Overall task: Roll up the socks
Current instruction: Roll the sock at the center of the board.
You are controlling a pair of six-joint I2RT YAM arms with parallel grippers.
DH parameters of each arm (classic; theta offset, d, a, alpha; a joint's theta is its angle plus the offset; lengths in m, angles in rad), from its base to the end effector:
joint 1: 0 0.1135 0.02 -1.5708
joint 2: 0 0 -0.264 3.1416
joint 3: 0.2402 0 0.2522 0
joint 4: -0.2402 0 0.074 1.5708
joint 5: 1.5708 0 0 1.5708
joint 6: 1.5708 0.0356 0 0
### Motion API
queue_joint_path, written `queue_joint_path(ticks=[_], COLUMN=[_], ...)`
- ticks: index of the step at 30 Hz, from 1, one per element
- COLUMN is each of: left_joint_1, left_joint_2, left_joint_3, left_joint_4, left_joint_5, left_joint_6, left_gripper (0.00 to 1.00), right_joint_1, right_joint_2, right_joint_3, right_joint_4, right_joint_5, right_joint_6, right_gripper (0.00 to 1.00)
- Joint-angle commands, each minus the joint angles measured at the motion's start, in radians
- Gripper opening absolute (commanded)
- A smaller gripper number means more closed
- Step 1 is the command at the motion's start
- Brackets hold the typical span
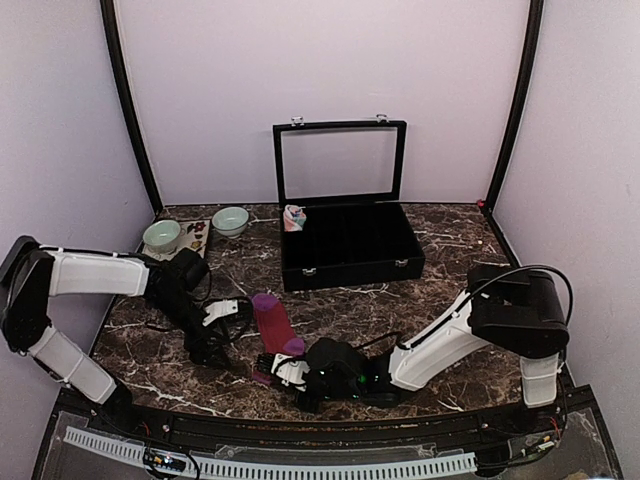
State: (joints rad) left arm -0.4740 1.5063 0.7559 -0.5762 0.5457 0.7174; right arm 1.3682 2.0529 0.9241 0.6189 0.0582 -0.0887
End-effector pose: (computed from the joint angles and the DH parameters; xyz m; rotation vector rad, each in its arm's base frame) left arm 0.2125 -0.1298 0.1525 1.6199 2.2215 -0.7223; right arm 0.0819 0.3885 0.0982 -1.4107 1.6367 0.7060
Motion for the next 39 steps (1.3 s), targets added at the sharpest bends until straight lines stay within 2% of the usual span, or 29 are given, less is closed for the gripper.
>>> queue_joint_path(ticks=[1, 5, 8, 12, 15, 21, 25, 31, 39], left_joint_1=[-0.008, -0.011, -0.035, -0.150, -0.262, -0.381, -0.446, -0.480, -0.513], left_joint_2=[-0.165, -0.272, -0.311, -0.361, -0.345, -0.199, -0.160, -0.067, 0.007], left_joint_3=[-0.107, -0.123, -0.118, -0.104, -0.082, -0.027, -0.023, 0.006, 0.041], left_joint_4=[0.150, 0.103, 0.032, -0.047, -0.074, 0.060, 0.149, 0.203, 0.244], left_joint_5=[-0.126, -0.077, -0.065, -0.088, -0.119, -0.208, -0.273, -0.376, -0.392], left_joint_6=[0.001, 0.093, 0.213, 0.352, 0.397, 0.331, 0.316, 0.271, 0.237], left_gripper=[0.92, 0.90, 0.84, 0.78, 0.74, 0.60, 0.52, 0.45, 0.45], right_joint_1=[-0.025, -0.063, -0.117, -0.180, -0.214, -0.264, -0.295, -0.316, -0.327], right_joint_2=[0.022, 0.042, 0.060, 0.081, 0.088, 0.137, 0.157, 0.150, 0.176], right_joint_3=[-0.031, 0.017, 0.031, 0.019, -0.016, 0.009, 0.036, 0.039, 0.058], right_joint_4=[-0.179, -0.265, -0.296, -0.288, -0.224, -0.248, -0.296, -0.325, -0.328], right_joint_5=[-0.094, -0.182, -0.299, -0.418, -0.480, -0.577, -0.621, -0.625, -0.638], right_joint_6=[0.082, 0.165, 0.259, 0.397, 0.492, 0.616, 0.678, 0.749, 0.823], right_gripper=[0.00, 0.00, 0.00, 0.00, 0.00, 0.00, 0.00, 0.00, 0.00])
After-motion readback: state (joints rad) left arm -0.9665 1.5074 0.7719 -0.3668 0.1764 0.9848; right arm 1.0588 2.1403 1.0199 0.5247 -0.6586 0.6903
